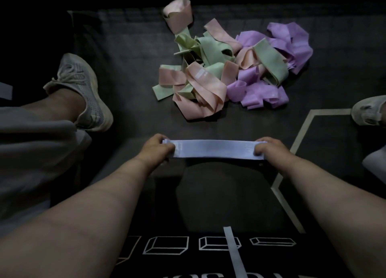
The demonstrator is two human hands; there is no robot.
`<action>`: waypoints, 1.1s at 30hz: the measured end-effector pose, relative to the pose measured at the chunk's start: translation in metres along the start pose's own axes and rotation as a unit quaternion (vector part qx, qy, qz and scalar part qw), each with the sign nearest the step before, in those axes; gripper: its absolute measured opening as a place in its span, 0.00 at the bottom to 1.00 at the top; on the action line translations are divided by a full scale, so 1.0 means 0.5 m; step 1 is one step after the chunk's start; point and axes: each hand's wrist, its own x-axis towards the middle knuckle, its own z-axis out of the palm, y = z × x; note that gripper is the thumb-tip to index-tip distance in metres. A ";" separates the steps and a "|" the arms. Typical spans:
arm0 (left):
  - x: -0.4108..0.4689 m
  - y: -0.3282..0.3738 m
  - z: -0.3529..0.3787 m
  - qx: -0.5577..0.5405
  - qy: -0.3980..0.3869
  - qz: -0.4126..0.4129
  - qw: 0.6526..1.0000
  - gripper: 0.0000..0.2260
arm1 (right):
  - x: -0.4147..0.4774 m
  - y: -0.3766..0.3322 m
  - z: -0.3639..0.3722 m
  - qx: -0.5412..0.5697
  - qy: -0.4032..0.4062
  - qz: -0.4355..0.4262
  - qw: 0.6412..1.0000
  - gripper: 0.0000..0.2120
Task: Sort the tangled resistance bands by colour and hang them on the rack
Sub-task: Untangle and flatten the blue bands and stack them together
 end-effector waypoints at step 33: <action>-0.106 0.153 0.247 0.141 0.001 0.063 0.988 0.22 | -0.003 0.047 0.063 0.004 0.150 0.040 0.988 0.29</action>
